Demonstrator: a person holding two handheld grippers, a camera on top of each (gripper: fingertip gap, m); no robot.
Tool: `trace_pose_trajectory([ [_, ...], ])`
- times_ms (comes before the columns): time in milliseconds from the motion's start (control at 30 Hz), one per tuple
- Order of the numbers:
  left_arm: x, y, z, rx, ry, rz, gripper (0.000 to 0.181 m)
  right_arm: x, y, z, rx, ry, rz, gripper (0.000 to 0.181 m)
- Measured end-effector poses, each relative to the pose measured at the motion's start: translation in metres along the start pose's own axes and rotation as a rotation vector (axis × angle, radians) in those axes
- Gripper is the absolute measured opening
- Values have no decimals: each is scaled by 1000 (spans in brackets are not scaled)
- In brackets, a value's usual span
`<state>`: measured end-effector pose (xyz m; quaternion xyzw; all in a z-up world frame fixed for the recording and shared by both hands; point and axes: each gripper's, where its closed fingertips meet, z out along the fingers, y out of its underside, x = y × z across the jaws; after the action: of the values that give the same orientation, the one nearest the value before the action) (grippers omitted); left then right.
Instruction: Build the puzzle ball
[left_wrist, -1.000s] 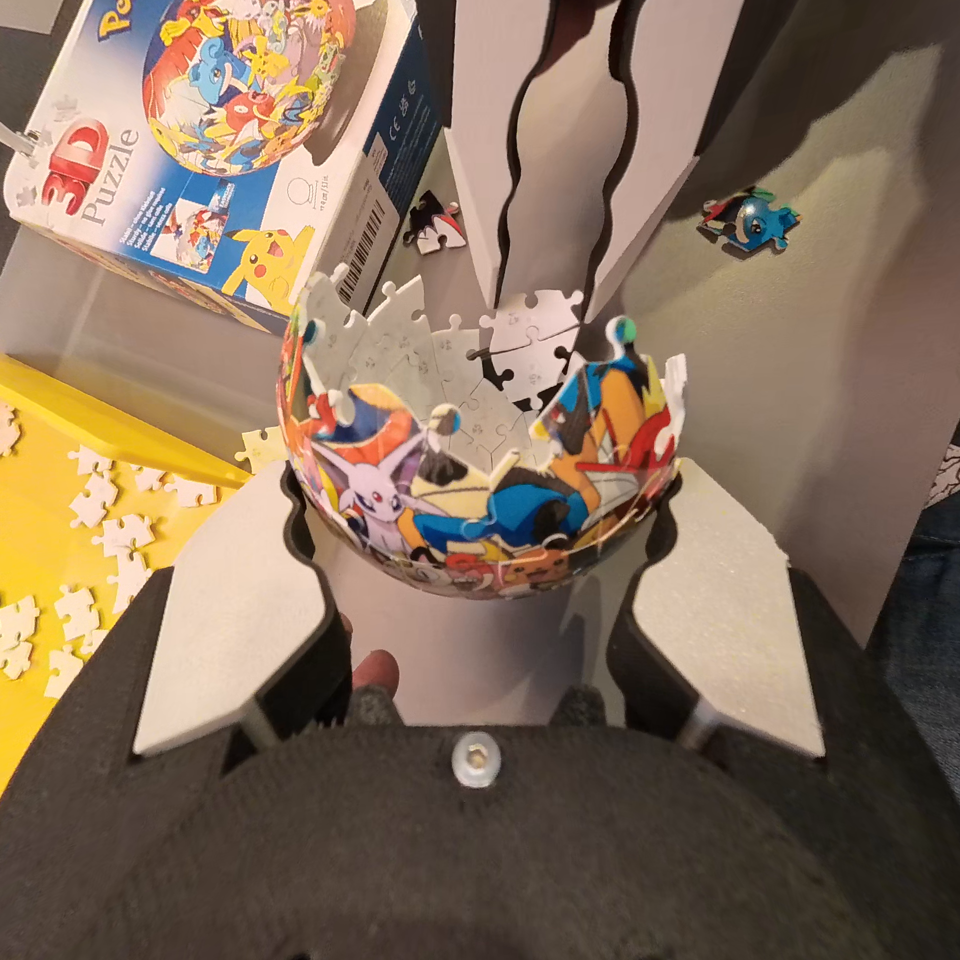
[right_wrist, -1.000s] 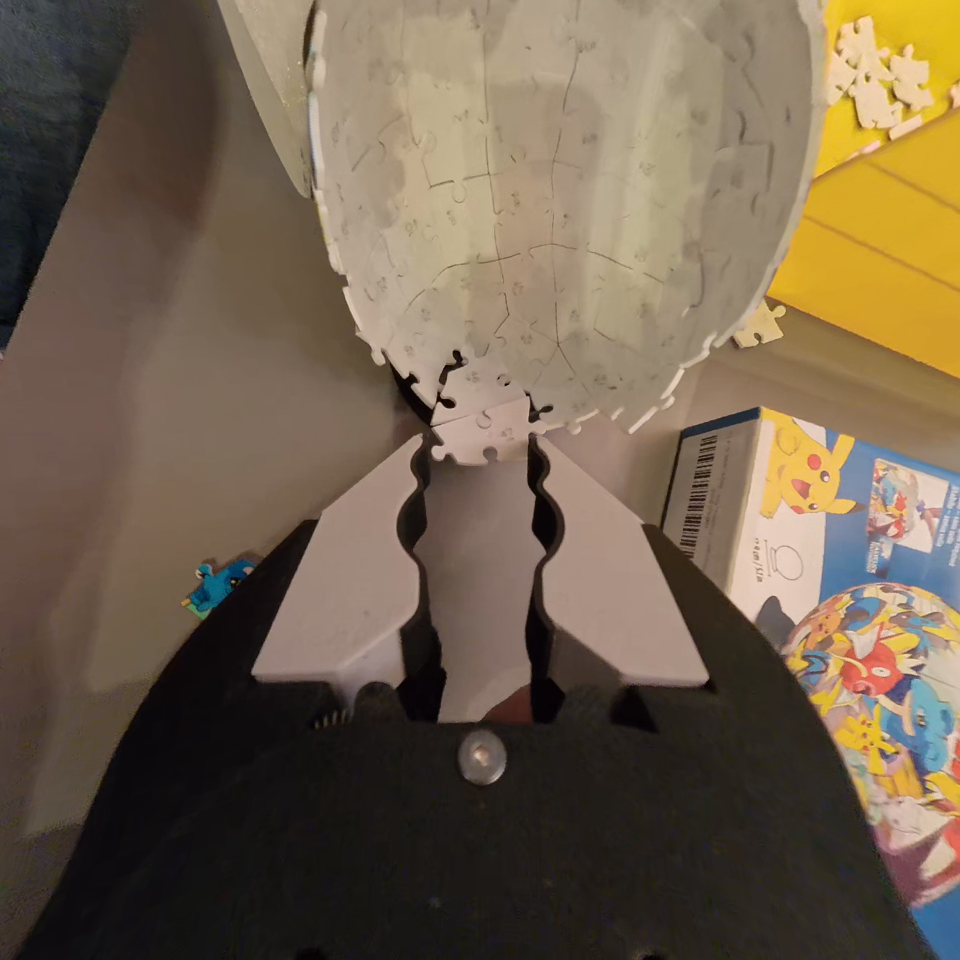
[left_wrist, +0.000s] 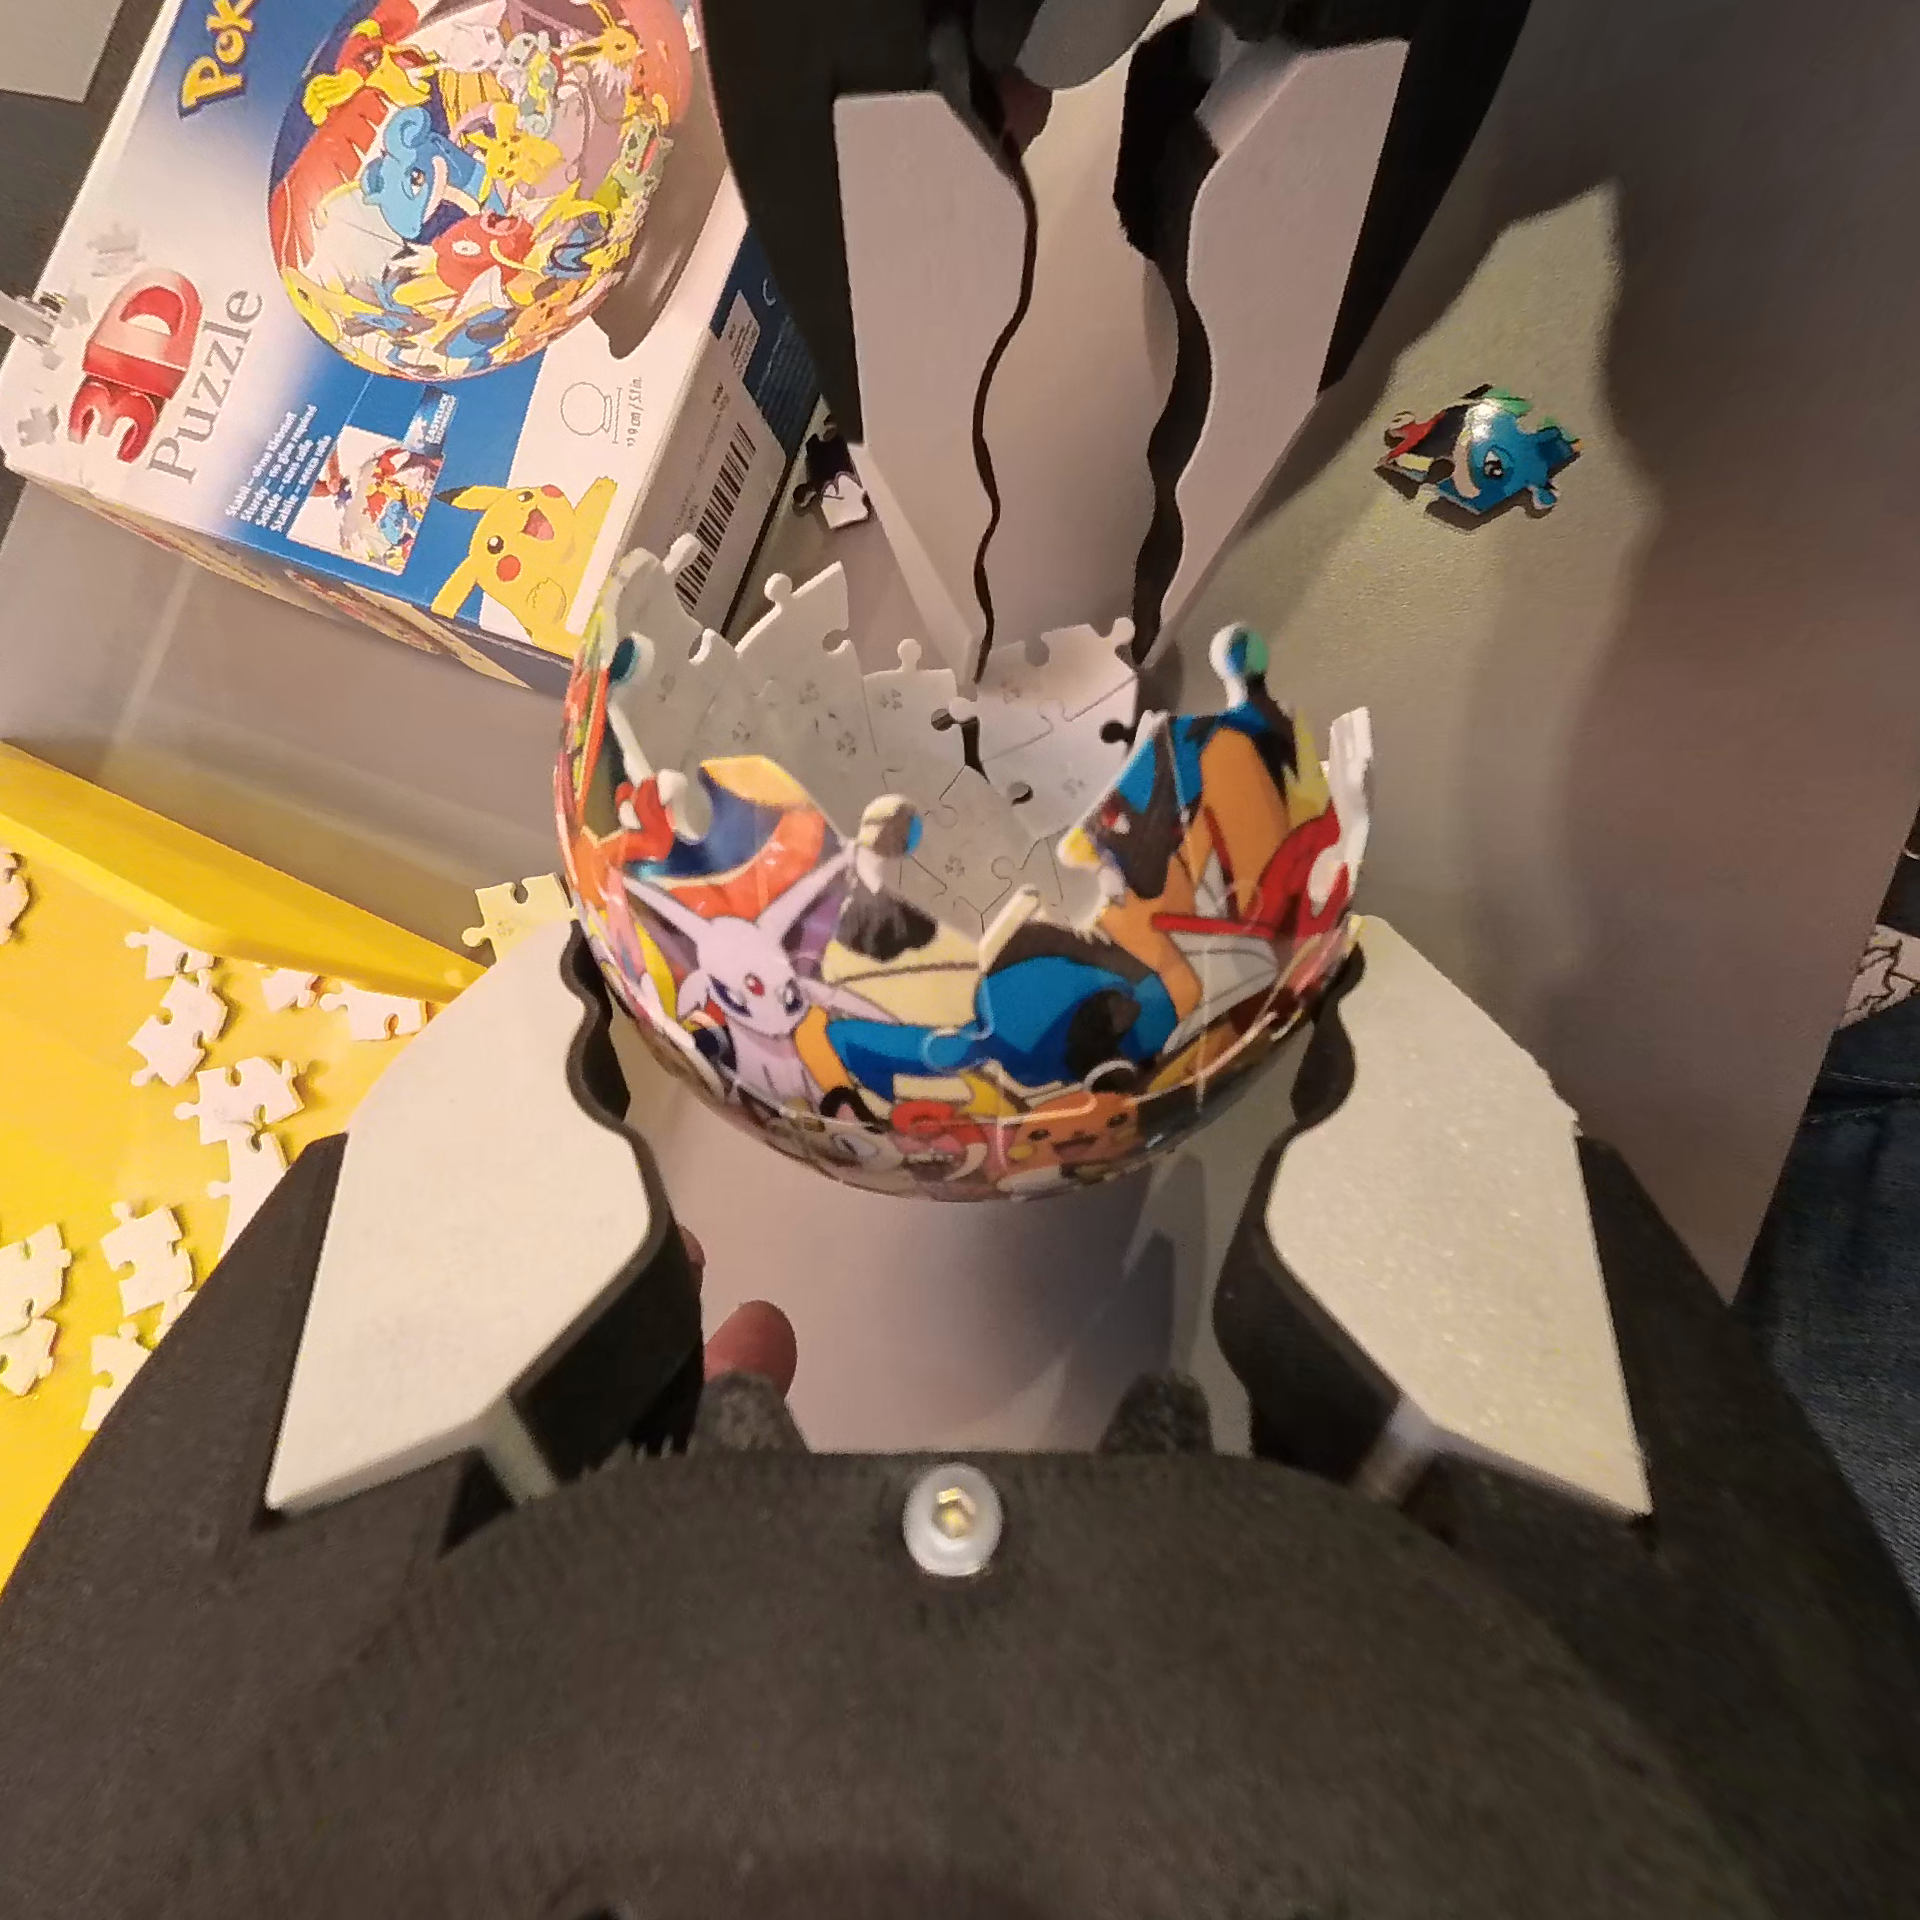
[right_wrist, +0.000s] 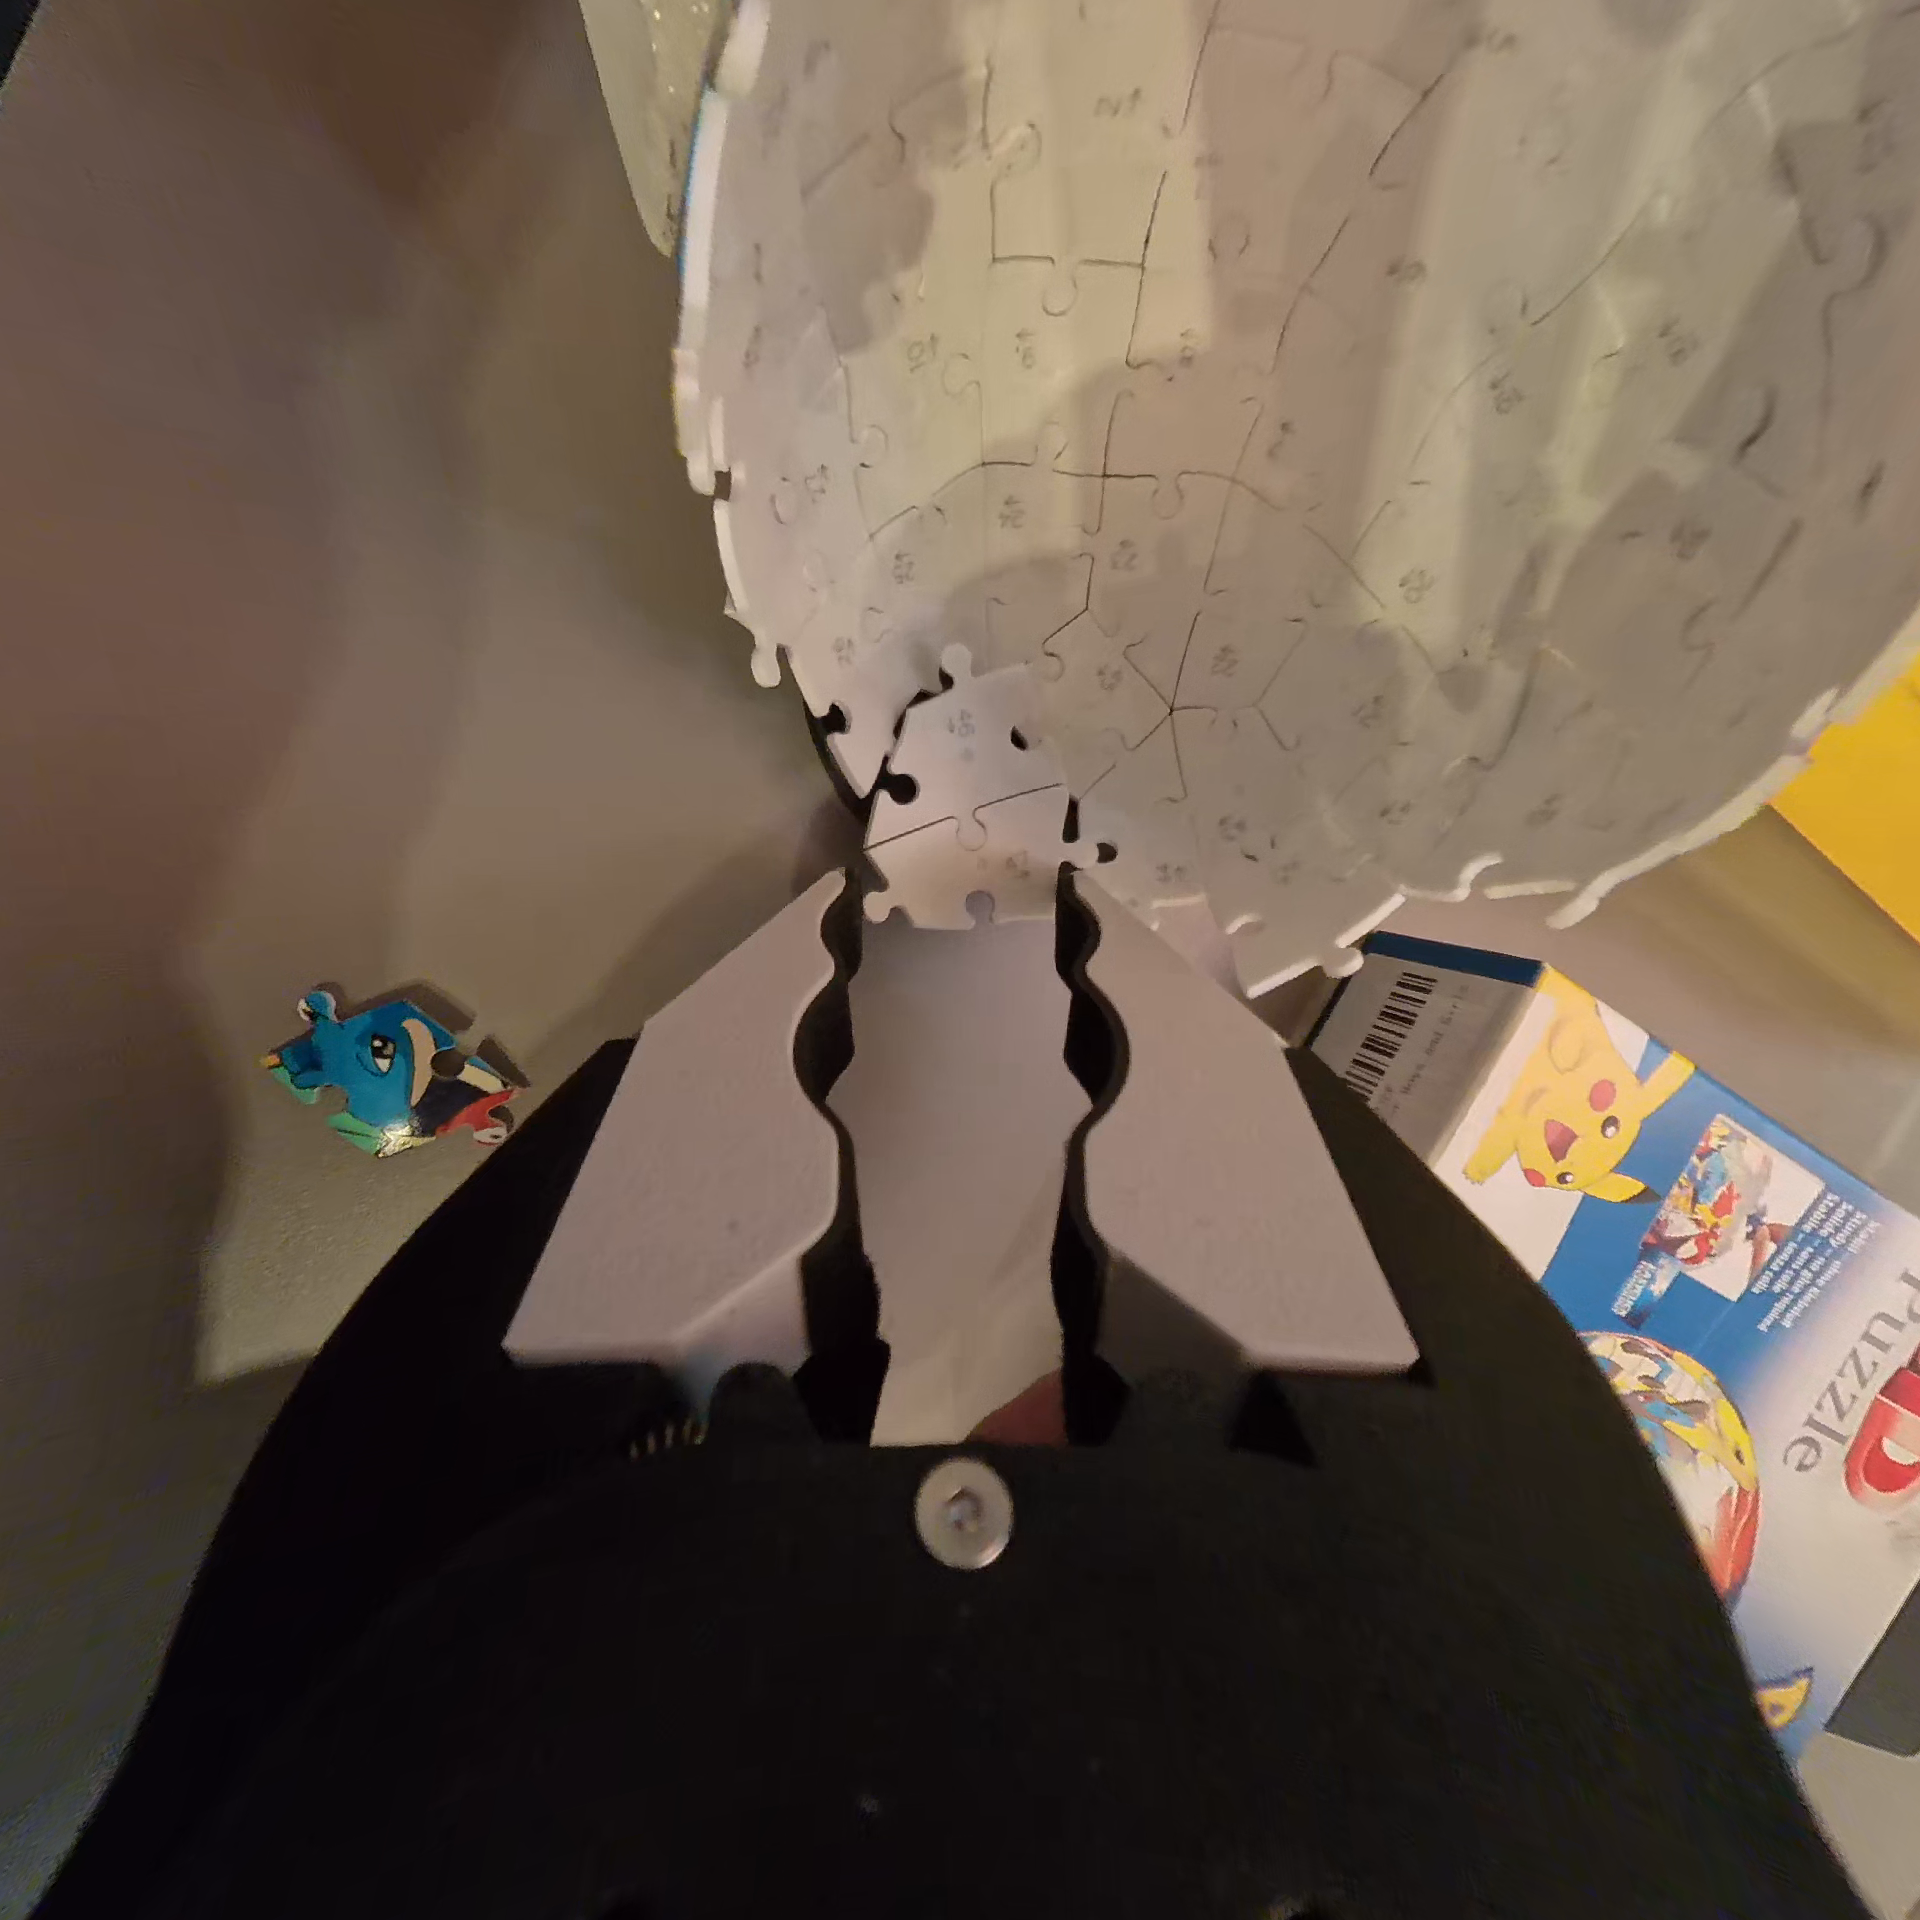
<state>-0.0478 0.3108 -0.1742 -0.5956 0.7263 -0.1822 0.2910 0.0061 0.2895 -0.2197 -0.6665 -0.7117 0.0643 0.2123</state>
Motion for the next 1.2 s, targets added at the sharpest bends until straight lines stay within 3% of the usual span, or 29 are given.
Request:
trace_pose_trajectory([
  [700, 0, -1, 0, 16, -2, -4, 126, 4, 0, -13, 104, 13, 155, 44],
  [867, 0, 0, 0, 20, -7, -9, 126, 10, -6, -27, 324, -60, 570, 40],
  [1033, 0, 0, 0, 22, -9, -10, 126, 5, 6, -15, 420, -136, 960, 33],
  [1200, 1, -1, 0, 22, -11, -8, 126, -6, -2, -2, 456, -201, 1102, 30],
])
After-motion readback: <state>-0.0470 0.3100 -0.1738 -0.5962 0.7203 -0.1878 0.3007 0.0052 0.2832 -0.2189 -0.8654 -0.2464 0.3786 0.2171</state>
